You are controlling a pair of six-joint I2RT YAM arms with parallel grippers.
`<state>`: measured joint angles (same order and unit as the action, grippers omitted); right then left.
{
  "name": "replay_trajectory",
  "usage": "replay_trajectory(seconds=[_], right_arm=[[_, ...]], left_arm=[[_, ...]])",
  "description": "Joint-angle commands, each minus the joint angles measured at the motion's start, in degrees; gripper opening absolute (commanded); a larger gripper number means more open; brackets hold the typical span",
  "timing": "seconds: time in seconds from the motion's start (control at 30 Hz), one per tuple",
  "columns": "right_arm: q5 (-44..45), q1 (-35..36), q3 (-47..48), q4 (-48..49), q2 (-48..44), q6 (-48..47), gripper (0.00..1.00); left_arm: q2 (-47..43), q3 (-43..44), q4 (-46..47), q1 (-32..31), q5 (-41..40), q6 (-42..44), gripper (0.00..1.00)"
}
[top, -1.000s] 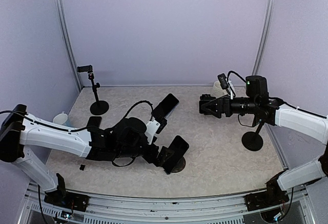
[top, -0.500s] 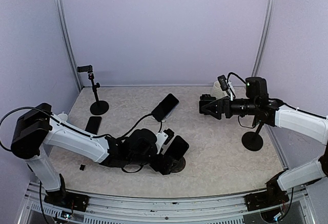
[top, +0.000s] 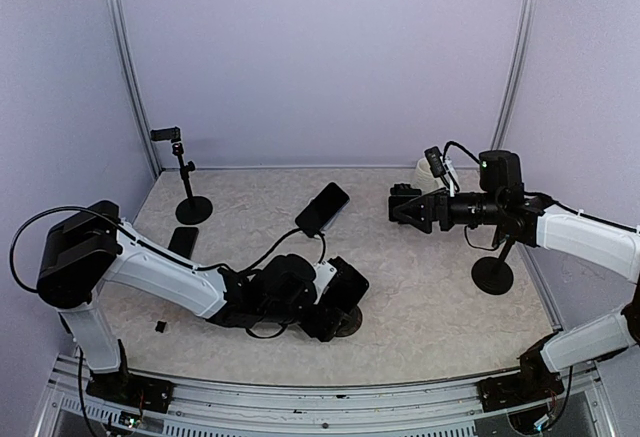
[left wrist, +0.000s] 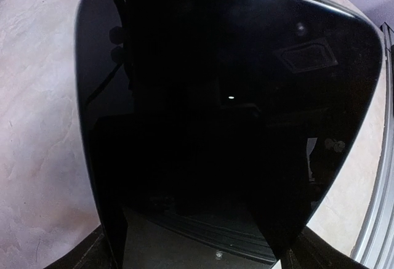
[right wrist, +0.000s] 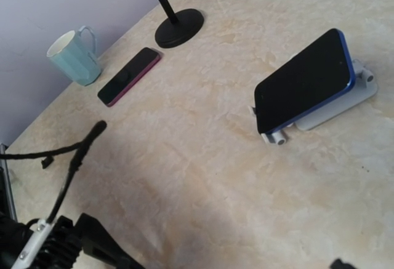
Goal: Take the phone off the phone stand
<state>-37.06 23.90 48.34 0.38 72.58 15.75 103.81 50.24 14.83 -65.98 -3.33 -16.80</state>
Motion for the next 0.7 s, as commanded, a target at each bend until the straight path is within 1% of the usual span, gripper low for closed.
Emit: replay_trajectory(seconds=[0.0,0.2,0.67], right_arm=[[0.41,0.56,-0.59,1.04,-0.62,-0.21,0.94],[0.23,0.55,-0.58,1.33,-0.33,-0.21,0.94],[-0.01,0.53,-0.86,1.87,-0.08,-0.05,0.94]], left_arm=[[0.41,2.27,-0.53,0.34,0.11,0.44,0.80],[-2.25,2.22,-1.46,0.57,-1.56,1.05,0.71],[-8.11,5.27,-4.81,1.30,-3.80,2.46,0.67]])
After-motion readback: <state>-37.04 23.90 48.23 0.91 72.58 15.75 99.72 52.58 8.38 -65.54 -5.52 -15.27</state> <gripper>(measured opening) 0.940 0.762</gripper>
